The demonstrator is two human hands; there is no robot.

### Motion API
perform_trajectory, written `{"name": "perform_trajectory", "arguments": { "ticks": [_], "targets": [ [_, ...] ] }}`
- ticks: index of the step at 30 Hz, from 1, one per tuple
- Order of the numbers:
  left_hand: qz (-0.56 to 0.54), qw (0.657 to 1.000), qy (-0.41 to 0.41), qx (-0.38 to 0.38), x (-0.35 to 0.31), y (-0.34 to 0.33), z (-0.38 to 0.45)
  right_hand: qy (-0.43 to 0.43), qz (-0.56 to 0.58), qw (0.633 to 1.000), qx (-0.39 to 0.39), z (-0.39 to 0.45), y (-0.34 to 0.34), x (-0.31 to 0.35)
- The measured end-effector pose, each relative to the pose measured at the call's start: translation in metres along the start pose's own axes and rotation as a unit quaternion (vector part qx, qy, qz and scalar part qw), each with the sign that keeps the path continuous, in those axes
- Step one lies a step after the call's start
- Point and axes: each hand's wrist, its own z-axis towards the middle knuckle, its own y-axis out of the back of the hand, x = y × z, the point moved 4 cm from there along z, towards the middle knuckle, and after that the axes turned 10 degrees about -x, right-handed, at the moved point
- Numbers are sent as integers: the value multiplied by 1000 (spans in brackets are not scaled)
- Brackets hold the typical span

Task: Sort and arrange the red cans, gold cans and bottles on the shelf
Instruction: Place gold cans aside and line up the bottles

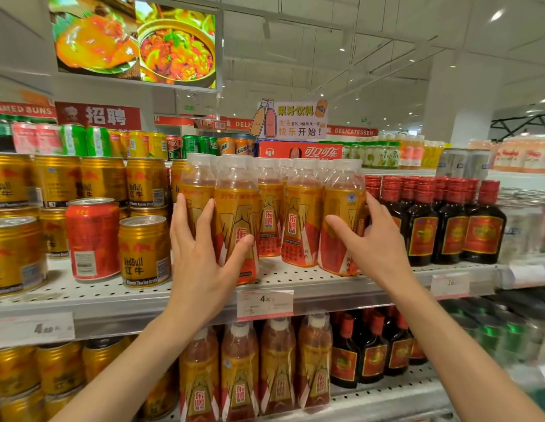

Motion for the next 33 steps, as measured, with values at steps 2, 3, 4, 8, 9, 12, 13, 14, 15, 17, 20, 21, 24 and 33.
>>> {"name": "perform_trajectory", "arguments": {
  "ticks": [2, 3, 4, 8, 9, 12, 13, 14, 15, 17, 20, 21, 24, 33],
  "targets": [
    [5, 1000, -5, -5, -2, 0, -1, -2, 2, 1000, -6, -3, -1, 0],
    [8, 1000, -7, -6, -1, 0, -1, -5, 2, 1000, -9, -5, -1, 1],
    [10, 1000, -8, -5, -1, 1, -1, -8, 0, 1000, -11, -6, -1, 2],
    [13, 1000, -9, 19, 5, 9, -1, -21, 6, 1000, -21, -11, 1, 2],
    [14, 1000, -12, 23, 6, 12, -1, -24, 10, 999, -25, -14, 1, 2],
    [17, 999, -21, 32, 7, 19, -2, -31, 9, 999, -41, -21, 3, 0],
    [17, 999, -22, 34, 7, 20, -2, -31, 4, 999, -43, -22, 4, 1],
    [18, 999, -22, 36, 8, 22, -2, -31, -3, 999, -41, -21, 4, 1],
    [17, 999, -21, 38, 8, 23, -2, -30, -10, 999, -37, -20, 4, 1],
    [14, 999, -21, 41, 8, 26, -1, -30, -21, 999, -33, -21, 7, 2],
    [1, 999, -17, 51, 8, 31, -2, -9, -14, 998, -68, -30, 14, 9],
    [-6, 998, -12, 57, 8, 32, -3, 7, -6, 997, -82, -36, 16, 15],
    [-24, 996, 9, 86, 7, 35, -5, 61, 22, 995, -76, -48, 10, 42],
    [-81, 988, 57, 117, 12, 36, 5, 63, 45, 977, 198, -66, -59, 106]
  ]
}}
